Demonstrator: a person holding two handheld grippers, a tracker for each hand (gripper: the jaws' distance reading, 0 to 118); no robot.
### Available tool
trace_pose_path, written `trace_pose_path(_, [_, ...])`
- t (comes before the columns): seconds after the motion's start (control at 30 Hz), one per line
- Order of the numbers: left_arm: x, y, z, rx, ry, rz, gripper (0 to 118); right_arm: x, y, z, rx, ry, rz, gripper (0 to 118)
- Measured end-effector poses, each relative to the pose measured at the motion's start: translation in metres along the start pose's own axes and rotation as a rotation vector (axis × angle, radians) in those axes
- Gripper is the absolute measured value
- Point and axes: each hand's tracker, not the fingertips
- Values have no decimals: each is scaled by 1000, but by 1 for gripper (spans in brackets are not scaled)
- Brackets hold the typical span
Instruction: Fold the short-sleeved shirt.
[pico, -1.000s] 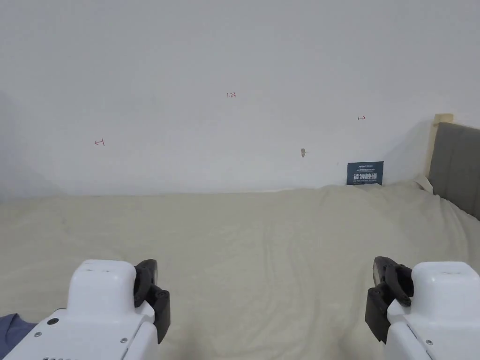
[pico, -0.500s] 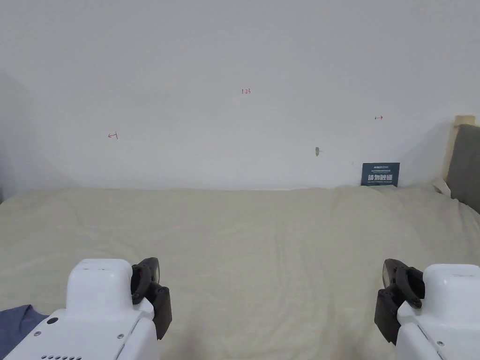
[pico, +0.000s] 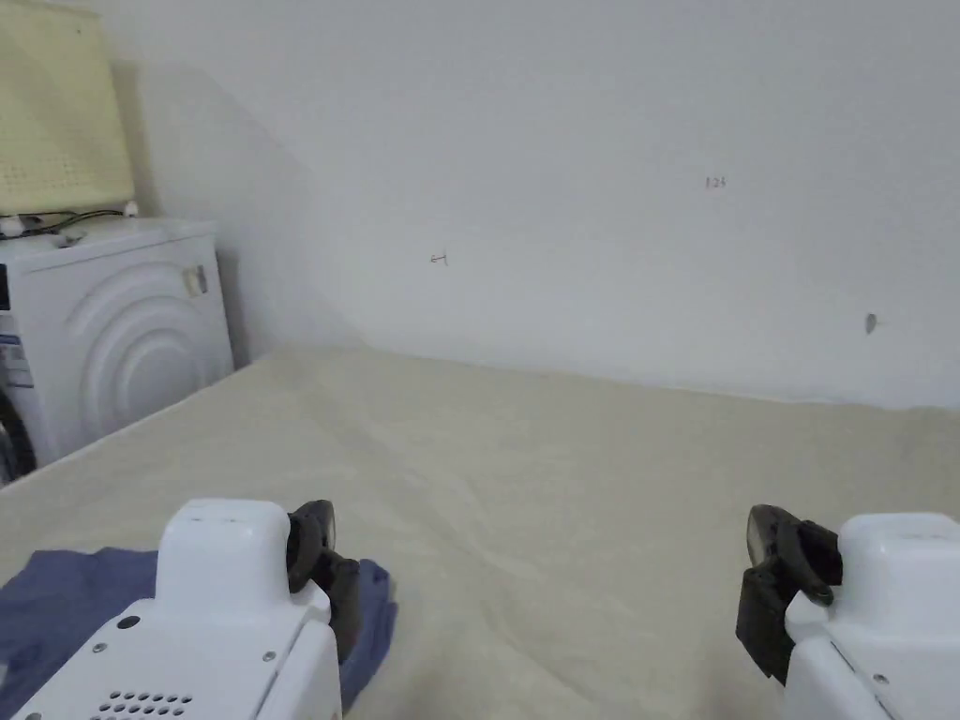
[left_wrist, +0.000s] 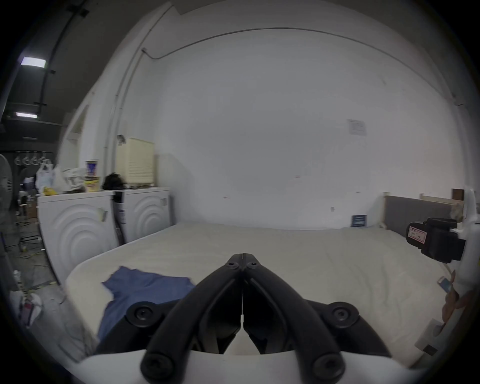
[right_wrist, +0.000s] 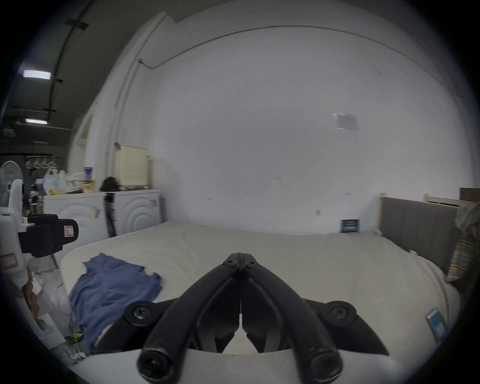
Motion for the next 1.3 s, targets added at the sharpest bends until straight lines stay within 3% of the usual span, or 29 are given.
trace_pose_path(0.27, [-65, -4, 34, -28, 245, -9, 0, -80, -6, -37, -29, 272, -5, 0])
trace_pose_path(0.37, [-79, -7, 38, -48, 260, 9, 0, -100, -12, -44, -61, 336, -19, 0])
trace_pose_path(0.57, [-92, -30, 16, -150, 269, 26, 0, -122, -31, -54, -123, 380, 1, 0])
trace_pose_path(0.93, [-129, -105, -87, -445, 174, 133, 2, -139, -66, -86, -241, 384, 47, 0])
trace_pose_path(0.97, [-131, -114, -98, -488, 173, 109, 26, -139, -69, -87, -248, 383, 50, 0])
trace_pose_path(1.0, [-133, -122, -107, -494, 165, 124, 63, -139, -71, -89, -256, 383, 53, 0])
trace_pose_path(1.03, [-136, -129, -117, -526, 147, 145, 92, -139, -73, -90, -262, 380, 54, 0])
trace_pose_path(1.07, [-139, -137, -127, -569, 118, 178, 105, -139, -76, -91, -269, 376, 55, 0])
trace_pose_path(1.3, [-144, -170, -173, -720, 112, 256, 106, -129, -85, -100, -321, 345, 39, 0])
